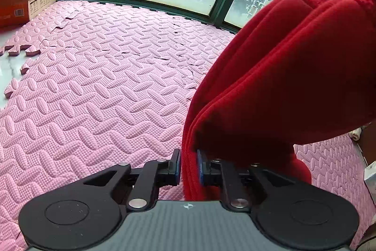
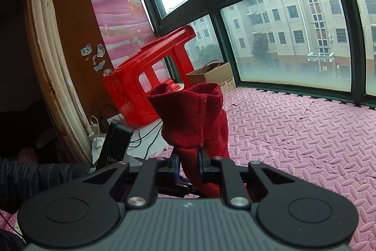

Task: Fold clothes
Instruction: 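Lift the cuff end with the right gripper and fold it toward the left gripper, then lay the cuff end over the waistband and open the right gripper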

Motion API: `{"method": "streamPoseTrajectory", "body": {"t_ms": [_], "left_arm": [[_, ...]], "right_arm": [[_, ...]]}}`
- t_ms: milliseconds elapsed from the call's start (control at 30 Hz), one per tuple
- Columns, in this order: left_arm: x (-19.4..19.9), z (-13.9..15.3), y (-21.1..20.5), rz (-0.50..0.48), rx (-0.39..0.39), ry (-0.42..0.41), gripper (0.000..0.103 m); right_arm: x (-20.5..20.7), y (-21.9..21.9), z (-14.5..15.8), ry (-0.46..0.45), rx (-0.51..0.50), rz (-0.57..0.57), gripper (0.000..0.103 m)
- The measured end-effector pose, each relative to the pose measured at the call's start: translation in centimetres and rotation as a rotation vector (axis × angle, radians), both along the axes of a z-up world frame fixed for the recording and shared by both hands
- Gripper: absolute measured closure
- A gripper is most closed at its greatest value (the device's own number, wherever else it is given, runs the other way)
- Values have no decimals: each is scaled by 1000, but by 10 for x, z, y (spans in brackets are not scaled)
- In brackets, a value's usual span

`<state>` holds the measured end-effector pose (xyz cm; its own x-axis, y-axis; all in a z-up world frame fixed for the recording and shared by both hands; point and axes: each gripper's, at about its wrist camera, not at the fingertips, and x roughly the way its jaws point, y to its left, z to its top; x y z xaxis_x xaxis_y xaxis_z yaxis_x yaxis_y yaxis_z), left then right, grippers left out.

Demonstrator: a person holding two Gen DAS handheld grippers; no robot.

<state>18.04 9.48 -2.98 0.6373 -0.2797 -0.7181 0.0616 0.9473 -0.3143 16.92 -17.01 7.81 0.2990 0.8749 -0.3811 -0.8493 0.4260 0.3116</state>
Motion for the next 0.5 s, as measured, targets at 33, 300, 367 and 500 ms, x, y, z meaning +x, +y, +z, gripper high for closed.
{"method": "streamPoseTrajectory", "body": {"t_ms": [33, 300, 367, 500], "left_arm": [[-1, -1, 1, 1, -1, -1, 85], [-9, -1, 4, 15, -7, -3, 85], [-15, -1, 5, 17, -2, -3, 85], [-28, 1, 13, 45, -7, 5, 87]], "right_arm": [[-8, -1, 0, -10, -5, 13, 89], [-73, -2, -10, -131, -72, 136, 89], [-87, -2, -17, -165, -106, 158, 89], [-106, -3, -35, -180, -168, 199, 86]]}}
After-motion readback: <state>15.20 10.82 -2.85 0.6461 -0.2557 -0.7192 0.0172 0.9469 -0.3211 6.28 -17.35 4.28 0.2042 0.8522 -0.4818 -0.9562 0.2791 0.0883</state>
